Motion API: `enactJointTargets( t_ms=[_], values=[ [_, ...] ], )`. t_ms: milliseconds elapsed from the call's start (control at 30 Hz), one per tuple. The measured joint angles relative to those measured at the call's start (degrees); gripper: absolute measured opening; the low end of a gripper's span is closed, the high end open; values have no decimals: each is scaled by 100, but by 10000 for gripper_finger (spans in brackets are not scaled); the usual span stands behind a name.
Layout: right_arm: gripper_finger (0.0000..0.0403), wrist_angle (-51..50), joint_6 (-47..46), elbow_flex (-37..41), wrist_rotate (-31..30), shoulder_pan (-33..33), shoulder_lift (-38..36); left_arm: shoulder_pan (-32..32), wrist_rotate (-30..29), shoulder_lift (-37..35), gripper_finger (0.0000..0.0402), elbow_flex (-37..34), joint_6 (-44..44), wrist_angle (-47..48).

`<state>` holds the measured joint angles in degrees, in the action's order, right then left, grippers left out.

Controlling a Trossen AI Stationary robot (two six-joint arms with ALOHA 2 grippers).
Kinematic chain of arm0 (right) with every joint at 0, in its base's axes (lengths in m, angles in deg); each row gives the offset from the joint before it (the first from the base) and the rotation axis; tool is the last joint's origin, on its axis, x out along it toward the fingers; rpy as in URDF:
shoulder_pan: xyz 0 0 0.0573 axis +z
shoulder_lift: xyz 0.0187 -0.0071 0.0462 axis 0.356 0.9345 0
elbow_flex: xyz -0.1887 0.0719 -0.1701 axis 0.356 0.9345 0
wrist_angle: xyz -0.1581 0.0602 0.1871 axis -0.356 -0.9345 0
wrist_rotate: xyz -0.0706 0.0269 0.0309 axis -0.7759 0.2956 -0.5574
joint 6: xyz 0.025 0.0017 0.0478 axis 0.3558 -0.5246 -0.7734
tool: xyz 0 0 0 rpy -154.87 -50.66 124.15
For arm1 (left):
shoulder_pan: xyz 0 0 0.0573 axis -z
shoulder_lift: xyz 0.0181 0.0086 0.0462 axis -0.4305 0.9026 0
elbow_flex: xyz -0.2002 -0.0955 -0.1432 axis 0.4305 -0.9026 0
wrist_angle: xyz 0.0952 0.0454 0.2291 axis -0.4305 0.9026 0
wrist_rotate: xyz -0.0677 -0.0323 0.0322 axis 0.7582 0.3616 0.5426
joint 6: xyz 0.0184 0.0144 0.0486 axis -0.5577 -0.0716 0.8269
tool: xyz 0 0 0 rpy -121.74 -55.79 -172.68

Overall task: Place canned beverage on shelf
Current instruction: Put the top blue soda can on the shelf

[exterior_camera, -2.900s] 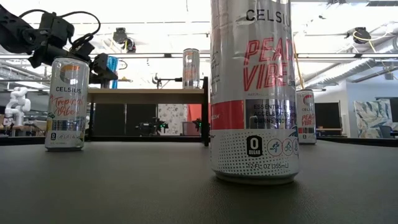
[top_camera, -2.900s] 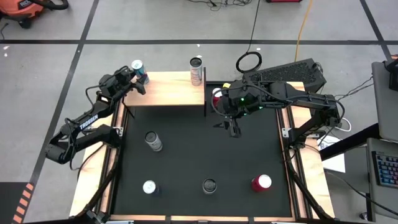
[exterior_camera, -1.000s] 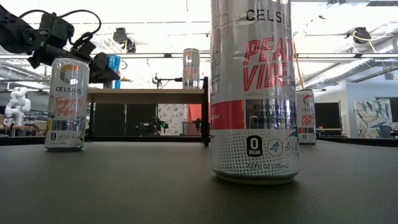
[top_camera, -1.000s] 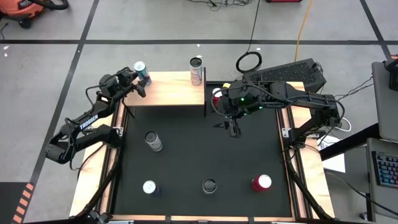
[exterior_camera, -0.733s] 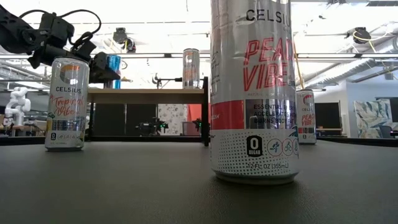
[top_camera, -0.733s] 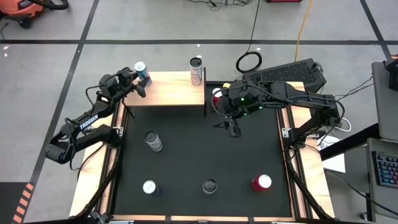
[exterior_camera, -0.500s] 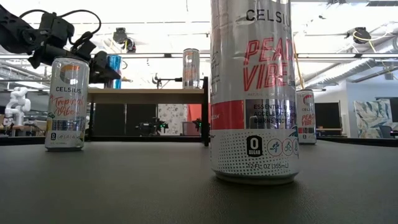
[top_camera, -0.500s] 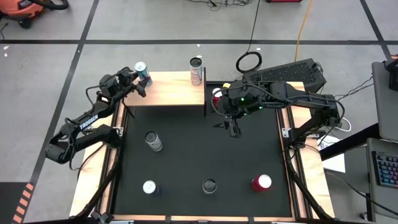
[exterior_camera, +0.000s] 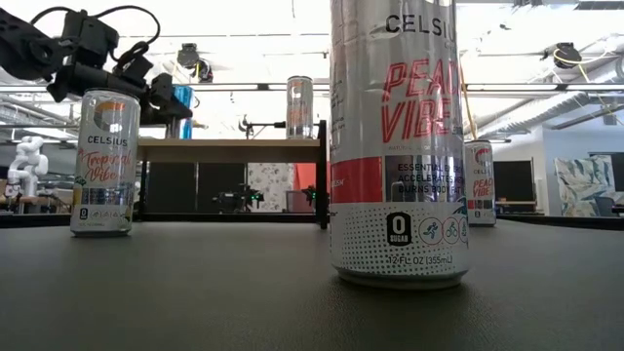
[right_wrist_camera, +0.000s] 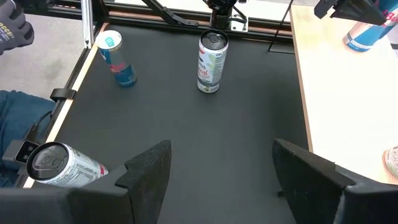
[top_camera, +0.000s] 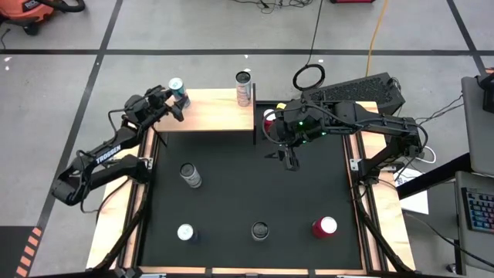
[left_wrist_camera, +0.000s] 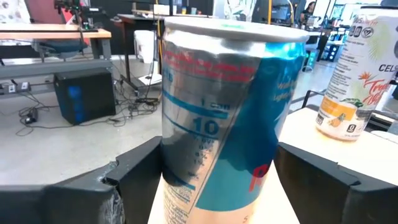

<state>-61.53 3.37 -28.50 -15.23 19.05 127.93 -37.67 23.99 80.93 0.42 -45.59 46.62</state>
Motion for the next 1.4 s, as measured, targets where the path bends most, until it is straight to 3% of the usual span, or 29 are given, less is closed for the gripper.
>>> enactJointTargets(
  t_ms=[533, 800, 1267, 1400],
  values=[
    [263, 0, 0, 0, 0, 0, 0, 299, -570, -133, 307, 2, 31, 483],
    [263, 2, 0, 2, 0, 2, 0, 483, -935, -711, 307, 2, 36, 946],
    [263, 2, 0, 1, 0, 1, 0, 1109, -916, -1366, 307, 2, -302, 1685],
    [263, 0, 0, 0, 0, 2, 0, 1238, -1346, -1531, 307, 4, -304, 1810]
  ],
)
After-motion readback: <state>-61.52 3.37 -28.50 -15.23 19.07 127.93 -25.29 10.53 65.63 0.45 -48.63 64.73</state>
